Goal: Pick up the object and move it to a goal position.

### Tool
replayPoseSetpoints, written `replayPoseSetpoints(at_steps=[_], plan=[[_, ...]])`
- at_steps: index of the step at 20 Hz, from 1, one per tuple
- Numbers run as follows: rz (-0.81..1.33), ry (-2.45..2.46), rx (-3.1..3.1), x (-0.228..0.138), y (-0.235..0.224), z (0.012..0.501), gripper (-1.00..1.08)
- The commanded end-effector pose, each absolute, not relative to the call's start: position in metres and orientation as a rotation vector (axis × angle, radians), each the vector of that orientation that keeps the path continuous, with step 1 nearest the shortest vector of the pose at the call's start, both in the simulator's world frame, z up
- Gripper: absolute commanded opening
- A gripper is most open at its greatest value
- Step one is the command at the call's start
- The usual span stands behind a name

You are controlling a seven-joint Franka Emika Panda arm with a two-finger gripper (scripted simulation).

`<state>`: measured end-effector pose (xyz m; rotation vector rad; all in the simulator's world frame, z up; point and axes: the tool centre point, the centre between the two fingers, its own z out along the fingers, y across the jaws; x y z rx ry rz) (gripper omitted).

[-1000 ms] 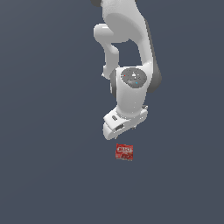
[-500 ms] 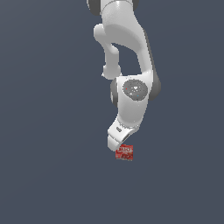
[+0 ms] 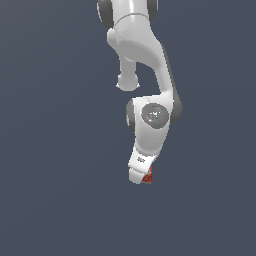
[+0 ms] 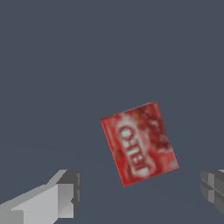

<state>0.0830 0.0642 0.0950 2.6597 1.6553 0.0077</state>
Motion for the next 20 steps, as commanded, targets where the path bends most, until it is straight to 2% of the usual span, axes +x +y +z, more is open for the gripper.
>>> replayPoseSetpoints(at_steps=[1,20], plan=[[0.005,1.750,2.600,0.087,0.064,0.089,1.00],[0.000,2.068,2.365,0.099,0.064,0.065,1.00]])
